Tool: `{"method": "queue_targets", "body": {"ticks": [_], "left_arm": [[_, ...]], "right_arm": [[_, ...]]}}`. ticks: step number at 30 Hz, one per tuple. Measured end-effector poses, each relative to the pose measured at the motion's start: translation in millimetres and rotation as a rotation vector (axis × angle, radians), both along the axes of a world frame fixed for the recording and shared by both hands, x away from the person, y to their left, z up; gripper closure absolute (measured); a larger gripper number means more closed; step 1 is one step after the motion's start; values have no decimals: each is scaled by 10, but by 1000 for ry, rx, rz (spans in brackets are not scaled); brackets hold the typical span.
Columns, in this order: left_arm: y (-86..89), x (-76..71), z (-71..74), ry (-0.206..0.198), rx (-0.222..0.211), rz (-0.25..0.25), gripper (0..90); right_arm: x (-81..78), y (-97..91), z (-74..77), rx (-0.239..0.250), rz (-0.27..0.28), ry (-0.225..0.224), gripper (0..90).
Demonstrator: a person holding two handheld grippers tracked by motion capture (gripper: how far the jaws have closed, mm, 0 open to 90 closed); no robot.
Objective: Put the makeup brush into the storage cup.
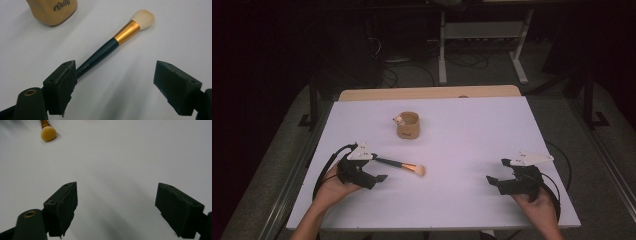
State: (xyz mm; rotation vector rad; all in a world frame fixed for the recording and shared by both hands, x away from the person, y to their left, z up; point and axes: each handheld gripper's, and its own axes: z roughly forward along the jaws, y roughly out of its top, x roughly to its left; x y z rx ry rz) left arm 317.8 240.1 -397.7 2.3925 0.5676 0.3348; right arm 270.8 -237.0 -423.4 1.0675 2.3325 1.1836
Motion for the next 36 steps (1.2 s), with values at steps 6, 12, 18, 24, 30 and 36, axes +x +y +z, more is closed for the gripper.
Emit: {"method": "queue_targets", "body": {"ticks": [6,12,18,24,30,36], "left_arm": [[-167,204,-22,38,62,-42,233],[-330,308,-47,57,144,-101,296],[-461,383,-105,74,206,-146,368],[-508,423,-133,102,221,-168,449],[-548,473,-172,109,255,-177,497],[-621,490,-184,110,293,-209,542]], "right_arm": [[-3,-2,17,-2,8,-5,176],[0,-1,10,-7,13,-2,176],[15,-1,-3,-4,20,3,178],[-1,0,9,-6,15,-2,180],[18,-15,5,1,18,-3,181],[5,-18,23,3,15,-10,183]]}}
